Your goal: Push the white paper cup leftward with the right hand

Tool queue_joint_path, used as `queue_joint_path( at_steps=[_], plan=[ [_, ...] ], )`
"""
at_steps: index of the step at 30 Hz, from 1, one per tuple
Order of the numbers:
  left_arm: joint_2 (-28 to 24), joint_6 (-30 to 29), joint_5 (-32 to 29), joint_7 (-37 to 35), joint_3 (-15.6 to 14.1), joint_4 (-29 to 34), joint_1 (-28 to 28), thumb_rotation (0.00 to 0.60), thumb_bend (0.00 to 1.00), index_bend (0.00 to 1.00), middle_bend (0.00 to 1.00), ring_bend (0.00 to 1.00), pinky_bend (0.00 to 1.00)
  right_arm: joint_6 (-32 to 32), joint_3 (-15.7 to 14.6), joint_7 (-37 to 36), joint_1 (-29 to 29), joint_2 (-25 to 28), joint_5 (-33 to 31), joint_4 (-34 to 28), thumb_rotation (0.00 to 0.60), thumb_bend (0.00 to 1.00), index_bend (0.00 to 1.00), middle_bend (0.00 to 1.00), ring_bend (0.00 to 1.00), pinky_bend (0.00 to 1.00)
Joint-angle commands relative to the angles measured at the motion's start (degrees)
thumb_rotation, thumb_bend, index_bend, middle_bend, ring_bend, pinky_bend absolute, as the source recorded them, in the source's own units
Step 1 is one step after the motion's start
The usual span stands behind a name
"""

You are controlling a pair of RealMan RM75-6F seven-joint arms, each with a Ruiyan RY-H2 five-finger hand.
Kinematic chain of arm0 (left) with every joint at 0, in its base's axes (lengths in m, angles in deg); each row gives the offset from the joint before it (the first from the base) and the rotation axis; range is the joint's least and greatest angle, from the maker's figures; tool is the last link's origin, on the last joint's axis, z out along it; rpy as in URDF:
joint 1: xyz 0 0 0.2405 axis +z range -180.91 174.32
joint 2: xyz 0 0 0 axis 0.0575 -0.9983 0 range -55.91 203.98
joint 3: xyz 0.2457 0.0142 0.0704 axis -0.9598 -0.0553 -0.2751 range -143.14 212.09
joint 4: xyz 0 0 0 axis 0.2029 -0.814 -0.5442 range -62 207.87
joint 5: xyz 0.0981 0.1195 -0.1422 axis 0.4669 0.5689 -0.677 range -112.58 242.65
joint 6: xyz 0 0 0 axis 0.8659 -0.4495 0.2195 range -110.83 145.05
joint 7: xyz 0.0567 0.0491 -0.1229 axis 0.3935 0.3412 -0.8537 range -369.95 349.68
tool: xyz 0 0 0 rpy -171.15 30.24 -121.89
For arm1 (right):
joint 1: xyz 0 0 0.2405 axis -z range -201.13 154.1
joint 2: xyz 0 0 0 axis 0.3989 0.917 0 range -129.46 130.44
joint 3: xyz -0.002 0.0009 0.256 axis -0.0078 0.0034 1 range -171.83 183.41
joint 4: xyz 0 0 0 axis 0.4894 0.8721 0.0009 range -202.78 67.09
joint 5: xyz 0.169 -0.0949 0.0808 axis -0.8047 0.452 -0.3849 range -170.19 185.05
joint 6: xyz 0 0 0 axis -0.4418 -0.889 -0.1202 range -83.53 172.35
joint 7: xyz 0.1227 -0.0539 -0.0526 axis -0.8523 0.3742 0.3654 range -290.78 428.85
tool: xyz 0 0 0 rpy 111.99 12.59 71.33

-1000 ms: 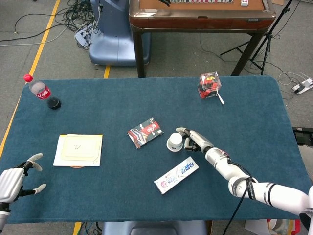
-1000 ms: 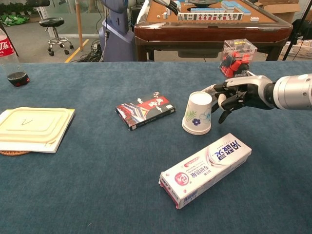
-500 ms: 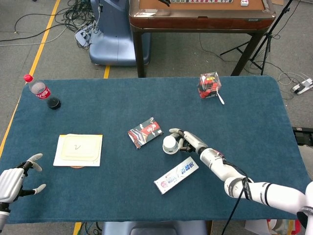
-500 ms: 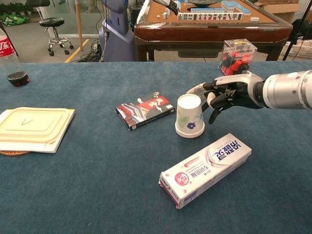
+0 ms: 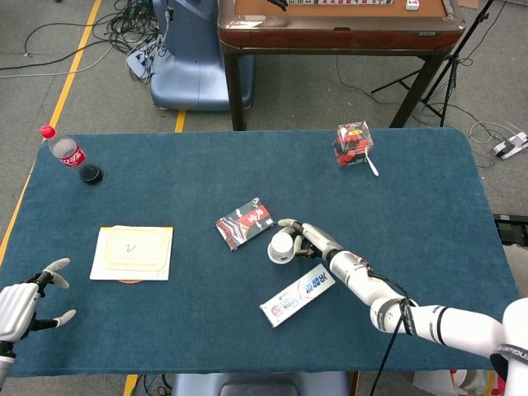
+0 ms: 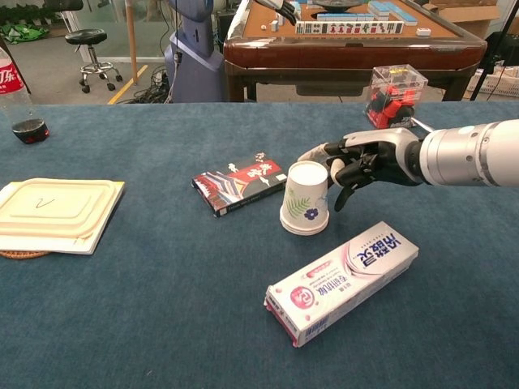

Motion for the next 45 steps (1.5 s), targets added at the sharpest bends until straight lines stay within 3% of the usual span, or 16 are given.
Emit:
queue_joint_path(
  at_steps=[1,18,21,25,28,36,45],
  plan=[
    [0.0,0.0,0.0,0.0,0.0,0.0,0.0,0.600,0.17,0.16,0.43,0.35,0.45,0.0,0.2,-0.2,-0.1,-0.2,0.1,-0.2,0.600,1.00,0.12,0.22,0.22,0.41],
    [-0.2,0.0,-0.1,-0.1,0.0,0.0,0.1,0.600,0.17,0.15,0.43,0.35,0.45,-1.3,0.6,-0.2,-0.2,-1.3,2.3,-1.1,0.600,1.00,0.12,0.22,0.22,0.41],
    [-0.2,0.1,-0.2,-0.1,0.0,-0.1,0.1,0.600,0.17,0.15,0.43,0.35,0.45,-4.1,-0.1,1.9,0.5,0.0,4.3,-1.9,0.600,0.83,0.12,0.19,0.22,0.41],
    [0.0,0.3,-0.2,0.2,0.0,-0.1,0.0,0.600,0.17,0.15,0.43,0.35,0.45,-7.9,-1.5,5.5,1.4,2.7,5.4,-3.6,0.600,0.38,0.12,0.16,0.21,0.41],
    [0.1,0.3,-0.1,0.7,0.0,0.0,0.0,0.600,0.17,0.15,0.43,0.35,0.45,-11.4,-2.8,8.9,2.5,5.9,5.9,-5.9,0.600,0.25,0.12,0.15,0.20,0.40],
    [0.3,-0.2,-0.1,1.5,0.2,0.1,0.0,0.600,0.17,0.16,0.43,0.35,0.45,-18.9,-7.0,14.7,8.1,17.9,11.0,-15.1,0.600,0.24,0.12,0.15,0.18,0.34],
    [1.6,-3.8,0.8,4.1,1.1,0.2,1.0,0.600,0.17,0.20,0.39,0.33,0.45,-32.9,-12.6,15.4,20.3,30.7,28.0,-23.6,0.600,0.24,0.12,0.16,0.17,0.32]
  ],
)
